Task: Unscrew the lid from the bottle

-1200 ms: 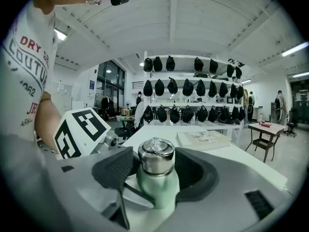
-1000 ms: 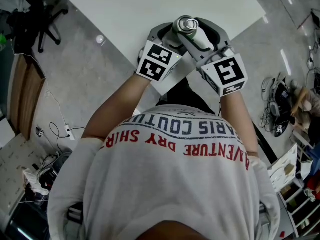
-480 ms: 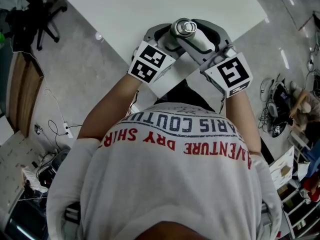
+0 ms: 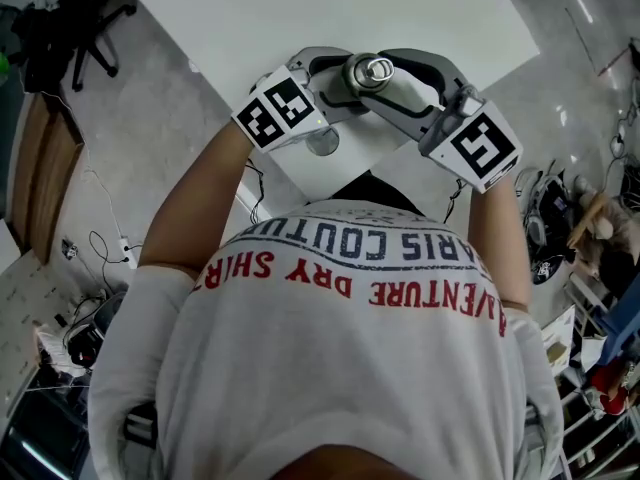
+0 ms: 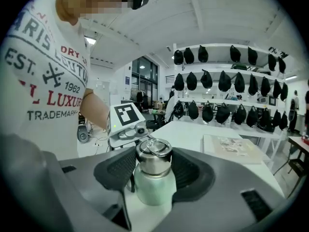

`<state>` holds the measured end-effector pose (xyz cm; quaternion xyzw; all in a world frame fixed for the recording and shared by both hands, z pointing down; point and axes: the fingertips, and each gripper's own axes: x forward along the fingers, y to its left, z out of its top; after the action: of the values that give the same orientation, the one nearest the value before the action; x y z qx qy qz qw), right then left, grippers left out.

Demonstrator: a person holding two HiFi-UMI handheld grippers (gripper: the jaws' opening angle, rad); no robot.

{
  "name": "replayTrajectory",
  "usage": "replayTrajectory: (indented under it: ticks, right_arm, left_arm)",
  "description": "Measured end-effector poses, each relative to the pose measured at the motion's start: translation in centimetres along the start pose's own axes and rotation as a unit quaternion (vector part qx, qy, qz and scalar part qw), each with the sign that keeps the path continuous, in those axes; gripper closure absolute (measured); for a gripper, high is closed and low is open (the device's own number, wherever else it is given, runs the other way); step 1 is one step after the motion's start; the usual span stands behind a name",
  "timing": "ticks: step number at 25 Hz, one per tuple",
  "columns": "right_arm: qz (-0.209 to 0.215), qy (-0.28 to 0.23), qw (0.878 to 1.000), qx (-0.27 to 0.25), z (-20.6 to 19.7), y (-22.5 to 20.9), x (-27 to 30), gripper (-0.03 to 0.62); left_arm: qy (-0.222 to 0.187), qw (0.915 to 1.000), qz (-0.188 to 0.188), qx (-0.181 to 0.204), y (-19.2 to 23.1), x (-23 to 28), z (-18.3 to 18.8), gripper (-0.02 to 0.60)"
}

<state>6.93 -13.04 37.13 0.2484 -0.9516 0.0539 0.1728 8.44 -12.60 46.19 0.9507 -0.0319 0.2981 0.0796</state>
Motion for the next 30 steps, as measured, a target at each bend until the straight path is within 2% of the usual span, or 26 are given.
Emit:
replayTrajectory:
  ticks: [8, 11, 15, 19, 24, 27, 30]
  right_arm:
    - [0.087, 0.023, 0.995, -0.038, 0.3, -0.4, 0.4, 0.362]
    - [0.11, 0.028, 0.993, -0.043, 0.3, -0.3, 0.6, 0.362]
    - [0.12, 0.027, 0.992, -0.04, 0.4, -0.3, 0.8, 0.362]
    - [0.117, 0.03, 0.992, -0.032, 0.3, -0.3, 1.1, 0.362]
    - [0.098, 0.025, 0.995, 0.005, 0.6, -0.1, 0.6, 0.359]
    - [0.07, 0.016, 0.997, 0.018, 0.7, 0.1, 0.3, 0.322]
    - [0.032, -0.01, 0.999, 0.033, 1.2, 0.2, -0.1, 0.315]
  left_arm:
    - [0.029, 0.9927, -0.099, 0.063, 0.5, 0.0, 0.0, 0.227]
    - [0.041, 0.9884, -0.123, 0.079, 0.6, -0.2, -0.2, 0.227]
    - [0.052, 0.9839, -0.144, 0.093, 0.7, -0.3, -0.3, 0.227]
    - [0.042, 0.9855, -0.141, 0.086, 0.7, -0.5, -0.4, 0.227]
    - [0.029, 0.9899, -0.119, 0.071, 0.6, -0.4, -0.3, 0.227]
    - [0.024, 0.9929, -0.101, 0.059, 0.4, -0.5, -0.3, 0.227]
    - [0.015, 0.9965, -0.073, 0.039, 0.5, -0.5, -0.3, 0.227]
